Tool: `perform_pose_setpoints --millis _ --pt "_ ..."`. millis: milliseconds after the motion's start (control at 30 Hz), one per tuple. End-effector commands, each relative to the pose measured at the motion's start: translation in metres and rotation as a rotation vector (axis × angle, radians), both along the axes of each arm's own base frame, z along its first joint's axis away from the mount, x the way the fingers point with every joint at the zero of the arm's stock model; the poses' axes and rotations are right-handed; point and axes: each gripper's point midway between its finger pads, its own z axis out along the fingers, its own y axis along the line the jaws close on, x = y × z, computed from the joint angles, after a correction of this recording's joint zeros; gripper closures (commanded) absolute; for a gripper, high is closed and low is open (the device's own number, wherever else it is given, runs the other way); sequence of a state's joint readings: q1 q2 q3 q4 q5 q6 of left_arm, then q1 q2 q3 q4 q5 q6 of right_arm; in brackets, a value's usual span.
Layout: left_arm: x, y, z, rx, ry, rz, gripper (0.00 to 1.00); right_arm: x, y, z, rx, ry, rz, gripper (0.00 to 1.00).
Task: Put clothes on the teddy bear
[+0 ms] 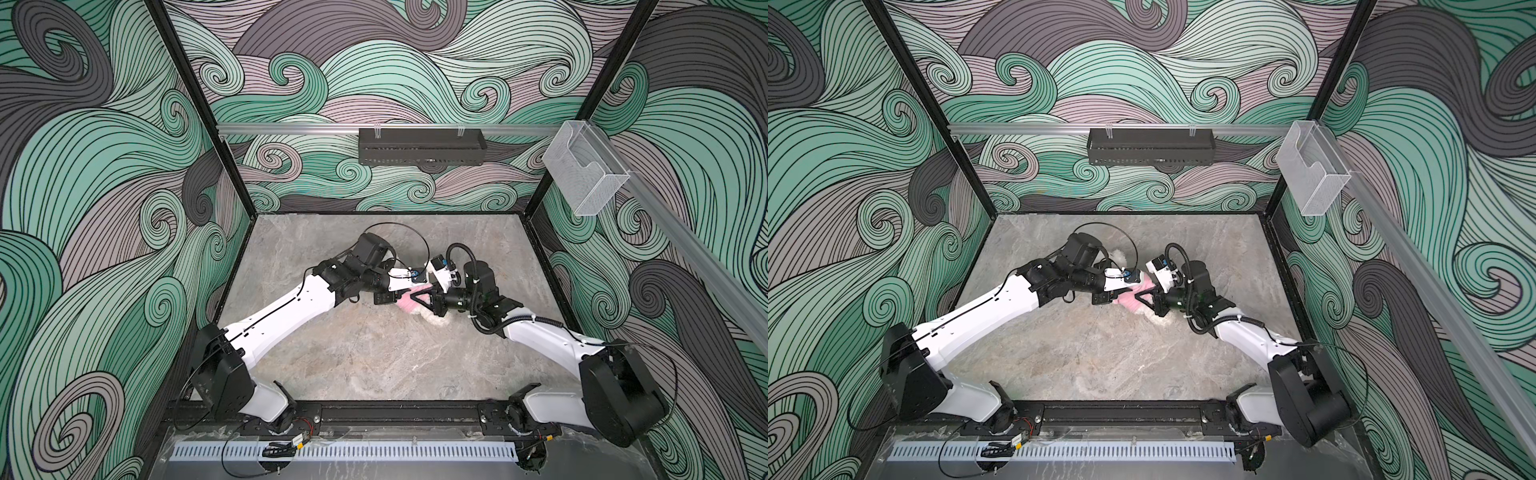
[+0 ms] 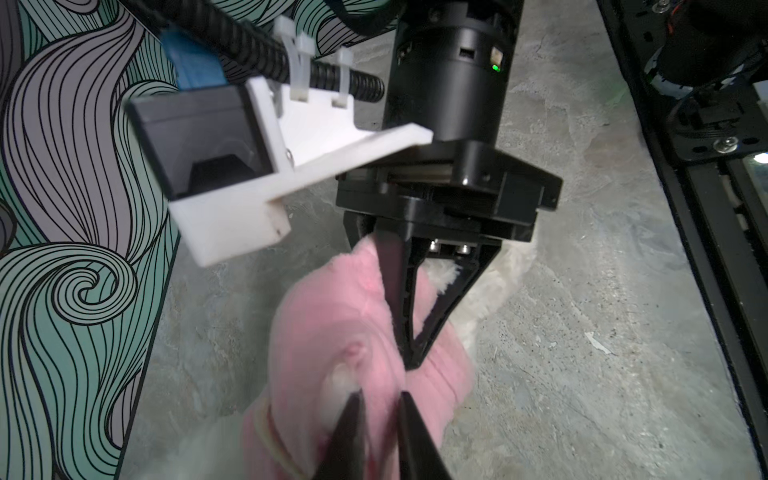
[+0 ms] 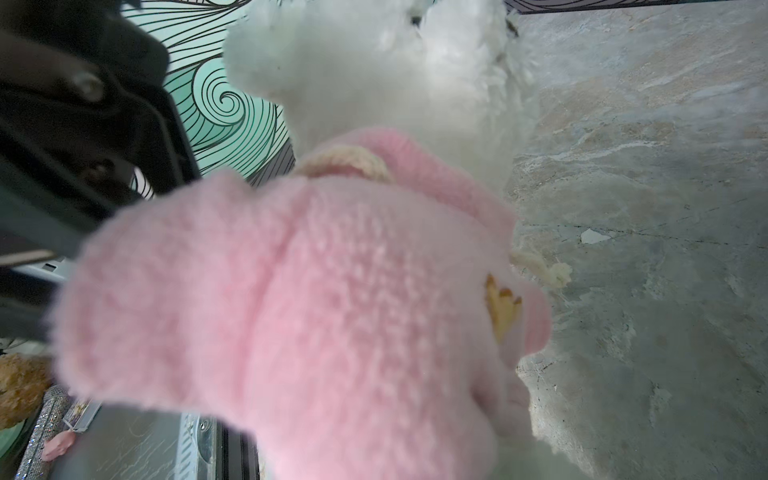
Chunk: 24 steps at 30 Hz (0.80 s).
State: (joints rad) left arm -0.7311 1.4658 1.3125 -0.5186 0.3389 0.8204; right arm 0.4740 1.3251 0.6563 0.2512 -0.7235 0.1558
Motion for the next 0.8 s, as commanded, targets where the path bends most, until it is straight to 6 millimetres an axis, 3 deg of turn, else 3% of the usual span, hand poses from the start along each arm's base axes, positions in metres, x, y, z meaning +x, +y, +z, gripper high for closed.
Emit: perform_pose_setpoints --millis 0,400,667,767 --pt "0.004 0.001 0.014 0.008 -0.005 0.012 0.80 0.005 0.006 0.018 0.018 -0.077 0.025 1.00" --pt "0.013 0.000 -0.002 0.106 -0.009 -0.027 0.86 0.004 0.007 0.021 0.021 -0.083 0.027 1.00" --pt "0.001 0.002 0.019 0.035 -0.052 -0.053 0.84 0.006 0.008 0.020 0.017 -0.076 0.020 1.00" --pt "-0.007 0.000 0.014 0.020 -0.054 -0.103 0.84 0.006 0.008 0.020 0.018 -0.075 0.020 1.00"
